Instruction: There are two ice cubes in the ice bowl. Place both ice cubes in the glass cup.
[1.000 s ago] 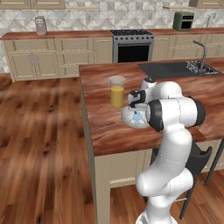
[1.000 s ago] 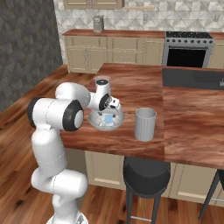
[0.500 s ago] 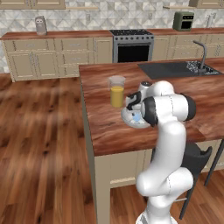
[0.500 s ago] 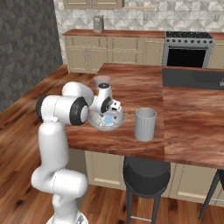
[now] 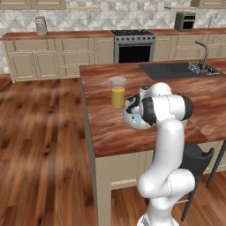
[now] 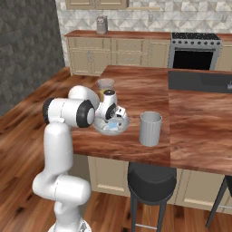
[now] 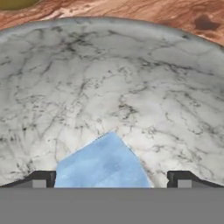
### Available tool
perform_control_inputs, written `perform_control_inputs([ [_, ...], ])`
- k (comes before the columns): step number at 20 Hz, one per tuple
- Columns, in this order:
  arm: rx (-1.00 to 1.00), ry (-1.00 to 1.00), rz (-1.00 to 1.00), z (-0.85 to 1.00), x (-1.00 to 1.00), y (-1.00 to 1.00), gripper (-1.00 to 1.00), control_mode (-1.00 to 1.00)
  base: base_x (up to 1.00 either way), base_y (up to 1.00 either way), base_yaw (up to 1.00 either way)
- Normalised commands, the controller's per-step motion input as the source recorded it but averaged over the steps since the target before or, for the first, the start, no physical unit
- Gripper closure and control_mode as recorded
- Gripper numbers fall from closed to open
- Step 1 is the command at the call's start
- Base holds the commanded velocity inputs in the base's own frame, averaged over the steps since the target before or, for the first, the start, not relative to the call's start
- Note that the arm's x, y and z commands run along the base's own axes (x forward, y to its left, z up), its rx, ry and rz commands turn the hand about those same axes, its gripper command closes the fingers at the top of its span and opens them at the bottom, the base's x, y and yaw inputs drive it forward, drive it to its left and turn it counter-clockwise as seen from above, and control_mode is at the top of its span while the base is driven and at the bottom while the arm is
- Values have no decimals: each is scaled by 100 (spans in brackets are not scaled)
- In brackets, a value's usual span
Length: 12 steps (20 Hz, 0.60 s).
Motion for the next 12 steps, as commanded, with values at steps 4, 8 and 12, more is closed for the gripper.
perform_control_inputs([
  [4, 0, 0, 0, -10, 8, 0, 100, -100, 0, 0, 0],
  [8, 0, -5, 0, 4, -6, 0, 100, -100, 0, 0, 0],
  [12, 0, -20, -5, 76, -34, 0, 100, -100, 0, 0, 0],
])
